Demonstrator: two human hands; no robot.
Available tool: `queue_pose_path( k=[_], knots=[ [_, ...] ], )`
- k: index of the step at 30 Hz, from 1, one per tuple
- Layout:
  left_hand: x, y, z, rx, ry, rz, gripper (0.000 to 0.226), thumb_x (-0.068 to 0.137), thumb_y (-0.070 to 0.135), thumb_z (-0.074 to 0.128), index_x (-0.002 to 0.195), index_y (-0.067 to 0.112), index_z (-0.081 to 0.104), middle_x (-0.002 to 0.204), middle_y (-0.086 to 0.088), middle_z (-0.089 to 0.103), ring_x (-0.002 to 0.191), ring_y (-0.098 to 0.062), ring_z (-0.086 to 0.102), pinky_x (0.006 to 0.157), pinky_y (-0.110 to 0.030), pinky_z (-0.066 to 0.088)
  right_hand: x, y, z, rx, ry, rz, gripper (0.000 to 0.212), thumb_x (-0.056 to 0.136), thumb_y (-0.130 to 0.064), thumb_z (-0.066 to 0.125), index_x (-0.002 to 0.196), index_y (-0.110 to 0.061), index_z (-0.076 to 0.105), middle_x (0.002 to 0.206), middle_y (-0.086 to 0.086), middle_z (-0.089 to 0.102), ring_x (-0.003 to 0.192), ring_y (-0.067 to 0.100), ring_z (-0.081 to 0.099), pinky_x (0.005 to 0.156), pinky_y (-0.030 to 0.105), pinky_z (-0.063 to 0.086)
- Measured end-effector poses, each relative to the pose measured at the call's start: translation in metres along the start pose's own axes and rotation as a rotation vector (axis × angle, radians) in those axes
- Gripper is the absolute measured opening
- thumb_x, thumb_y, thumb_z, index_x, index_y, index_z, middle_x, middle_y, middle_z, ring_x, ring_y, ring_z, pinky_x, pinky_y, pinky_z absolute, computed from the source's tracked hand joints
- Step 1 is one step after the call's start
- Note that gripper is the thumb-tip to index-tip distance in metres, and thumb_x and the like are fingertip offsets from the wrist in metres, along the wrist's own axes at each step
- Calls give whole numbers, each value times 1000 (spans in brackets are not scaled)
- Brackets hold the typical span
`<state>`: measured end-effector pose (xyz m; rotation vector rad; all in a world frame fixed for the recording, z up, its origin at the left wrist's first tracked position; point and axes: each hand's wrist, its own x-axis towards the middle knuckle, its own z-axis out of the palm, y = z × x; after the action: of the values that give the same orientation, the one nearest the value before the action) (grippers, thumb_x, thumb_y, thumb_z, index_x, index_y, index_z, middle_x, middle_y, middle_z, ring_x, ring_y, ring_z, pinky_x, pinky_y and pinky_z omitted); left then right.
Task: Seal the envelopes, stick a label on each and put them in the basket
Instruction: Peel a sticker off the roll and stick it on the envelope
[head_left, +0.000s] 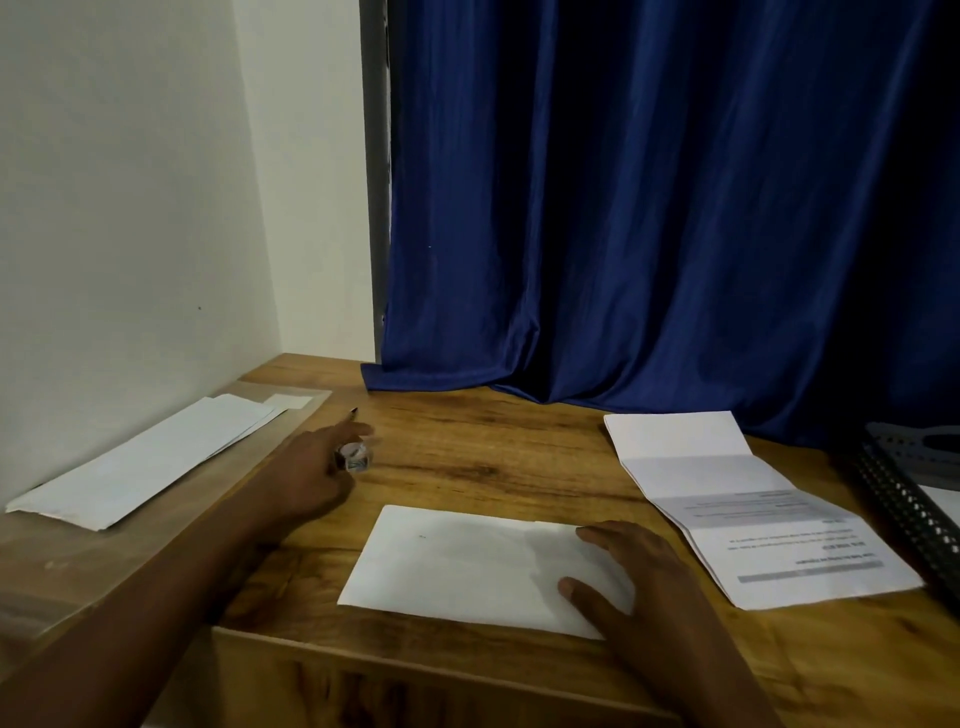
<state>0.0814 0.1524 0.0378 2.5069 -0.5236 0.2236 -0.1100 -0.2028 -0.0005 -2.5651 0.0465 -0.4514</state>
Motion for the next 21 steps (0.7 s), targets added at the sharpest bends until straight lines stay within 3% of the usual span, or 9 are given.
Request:
queue_pose_path(
  k=[2, 4, 8, 11, 13, 17, 21],
  knots=[
    [3, -4, 0, -11, 0, 10, 49, 84, 11, 71, 118, 44, 61, 113, 15, 67, 102, -7, 63, 87, -32, 55, 0, 0, -1, 15, 8, 8, 52, 60, -100, 31, 105, -74, 33, 120, -43, 32, 109, -8, 40, 107, 27, 37],
    [2, -1, 1, -53, 20, 6, 35, 87, 25, 76, 112, 45, 63, 107, 20, 67, 100, -7, 65, 78, -24, 53, -1, 0, -2, 31, 19, 12, 56, 56, -104, 26, 103, -74, 34, 113, -50, 28, 103, -12, 41, 103, 24, 36],
    [-17, 38, 8, -276, 67, 23, 42, 73, 61, 79, 111, 49, 66, 100, 26, 69, 91, 2, 65, 67, -14, 51, 1, -3, -3, 74, 46, 25, 42, 66, -90, 42, 103, -72, 38, 110, -52, 28, 102, -11, 44, 100, 21, 36],
    [-37, 82, 23, -522, -6, 111, 41, 69, 61, 77, 108, 51, 70, 106, 24, 72, 94, 3, 67, 71, -19, 56, 1, -5, -5, 121, 105, 26, 40, 67, -88, 43, 102, -69, 44, 109, -50, 37, 102, -17, 45, 90, 14, 37],
    [-48, 105, 35, -606, -31, 194, 39, 68, 64, 75, 104, 50, 72, 102, 18, 75, 90, -2, 69, 71, -14, 54, 0, -4, -6, 173, 148, 30, 37, 69, -88, 45, 101, -68, 49, 107, -48, 47, 102, -15, 50, 84, 11, 38],
    [-59, 130, 64, -623, 10, 300, 34, 69, 59, 78, 99, 44, 73, 98, 13, 74, 88, -14, 67, 65, -19, 51, -3, -3, -8, 308, 194, 30, 28, 81, -73, 58, 108, -63, 60, 113, -44, 57, 108, -16, 53, 81, 15, 47],
    [-63, 135, 84, -611, -43, 335, 40, 66, 64, 79, 101, 45, 73, 104, 16, 72, 95, -14, 66, 67, -25, 54, -3, -6, -12, 461, 262, 43, 24, 86, -61, 62, 104, -49, 71, 107, -29, 70, 104, -7, 62, 79, 18, 49]
  ],
)
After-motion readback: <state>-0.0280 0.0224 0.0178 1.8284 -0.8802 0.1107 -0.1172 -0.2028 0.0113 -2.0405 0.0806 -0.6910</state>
